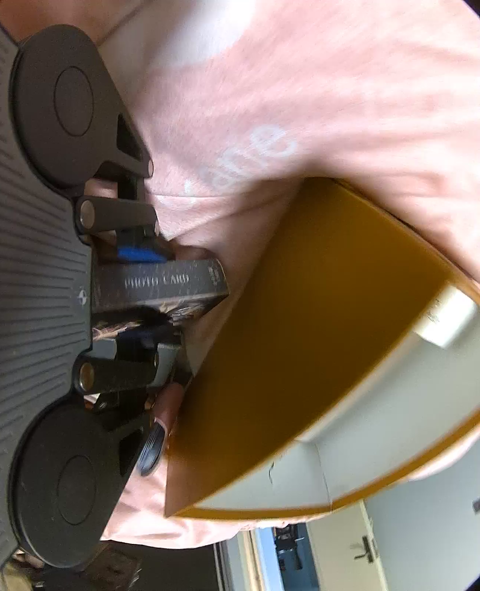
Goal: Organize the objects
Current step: 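Grasp the dark photo card pack with the left gripper while the right gripper grasps the black card holder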
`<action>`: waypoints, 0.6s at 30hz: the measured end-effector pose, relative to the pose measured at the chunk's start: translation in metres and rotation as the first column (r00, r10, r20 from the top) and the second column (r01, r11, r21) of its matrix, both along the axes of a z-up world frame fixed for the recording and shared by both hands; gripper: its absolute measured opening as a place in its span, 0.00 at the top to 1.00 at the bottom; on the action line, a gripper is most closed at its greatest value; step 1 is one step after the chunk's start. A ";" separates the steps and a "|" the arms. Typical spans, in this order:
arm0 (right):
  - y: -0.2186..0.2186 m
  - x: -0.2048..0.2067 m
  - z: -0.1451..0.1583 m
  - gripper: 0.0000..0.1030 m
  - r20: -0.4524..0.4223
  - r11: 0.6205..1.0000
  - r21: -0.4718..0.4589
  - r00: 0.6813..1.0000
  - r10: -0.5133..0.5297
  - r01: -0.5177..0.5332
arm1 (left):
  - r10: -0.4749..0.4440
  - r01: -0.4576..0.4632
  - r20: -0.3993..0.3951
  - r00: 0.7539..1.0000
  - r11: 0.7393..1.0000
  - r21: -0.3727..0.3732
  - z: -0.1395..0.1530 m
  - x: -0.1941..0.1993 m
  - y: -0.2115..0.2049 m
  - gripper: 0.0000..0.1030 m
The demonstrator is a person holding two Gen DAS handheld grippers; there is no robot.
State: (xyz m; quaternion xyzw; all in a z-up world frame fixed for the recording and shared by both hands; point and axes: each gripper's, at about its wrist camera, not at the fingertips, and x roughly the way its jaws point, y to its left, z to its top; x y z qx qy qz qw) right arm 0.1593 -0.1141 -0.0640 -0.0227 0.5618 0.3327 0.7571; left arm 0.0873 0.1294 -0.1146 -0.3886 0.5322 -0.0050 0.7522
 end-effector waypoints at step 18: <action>0.017 0.001 -0.003 0.54 -0.082 0.998 0.022 0.995 -0.050 0.052 | -0.025 0.007 0.068 0.997 0.968 0.252 0.037 -0.016 0.003 0.75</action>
